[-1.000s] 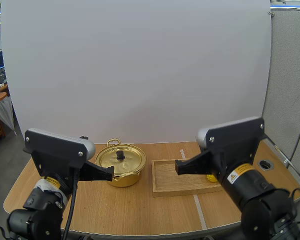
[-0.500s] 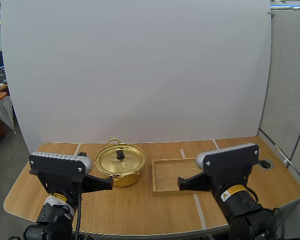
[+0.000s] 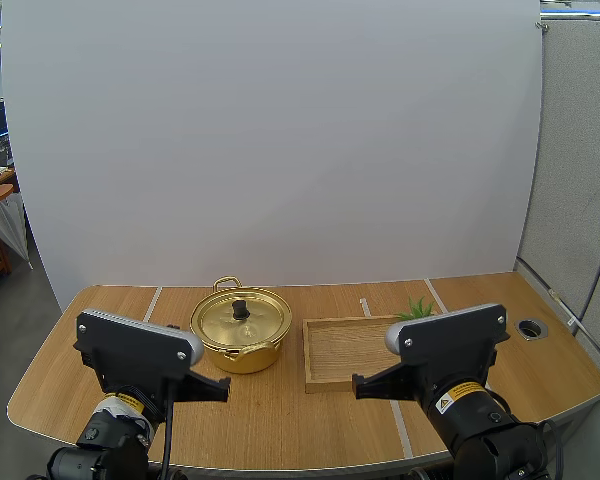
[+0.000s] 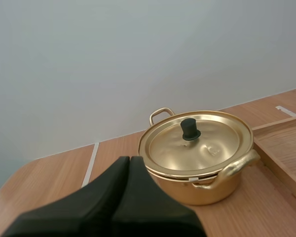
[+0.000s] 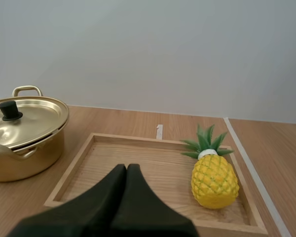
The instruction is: Open the pot, put the grape inside, and close it
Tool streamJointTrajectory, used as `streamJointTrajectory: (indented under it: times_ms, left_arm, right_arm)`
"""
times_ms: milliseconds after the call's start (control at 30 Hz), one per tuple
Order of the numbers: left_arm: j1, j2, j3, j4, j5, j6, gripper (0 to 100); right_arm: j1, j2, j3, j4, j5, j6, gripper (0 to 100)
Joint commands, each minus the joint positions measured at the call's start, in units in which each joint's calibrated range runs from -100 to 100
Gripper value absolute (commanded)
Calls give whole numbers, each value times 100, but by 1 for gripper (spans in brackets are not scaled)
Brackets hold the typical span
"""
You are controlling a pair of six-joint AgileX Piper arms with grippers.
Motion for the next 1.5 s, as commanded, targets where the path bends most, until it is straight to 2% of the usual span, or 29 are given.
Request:
streamJointTrajectory:
  times_ms: [0,67,200,300,1467]
  left_arm:
    - [12,-35,13,475,40,-112,0]
    - [12,-35,13,406,304,-395,0]
    - [101,-35,13,419,486,-1128,0]
    - [101,-35,13,463,745,-1512,0]
    - [74,-35,13,558,788,-1667,0]
  right_arm:
    - [-17,-45,0,40,361,-29,0]
    - [-17,-45,0,40,361,-29,0]
    - [-35,-45,0,51,727,-29,0]
    - [-64,-45,0,51,969,-29,0]
    - [-126,-45,0,114,1138,-8,0]
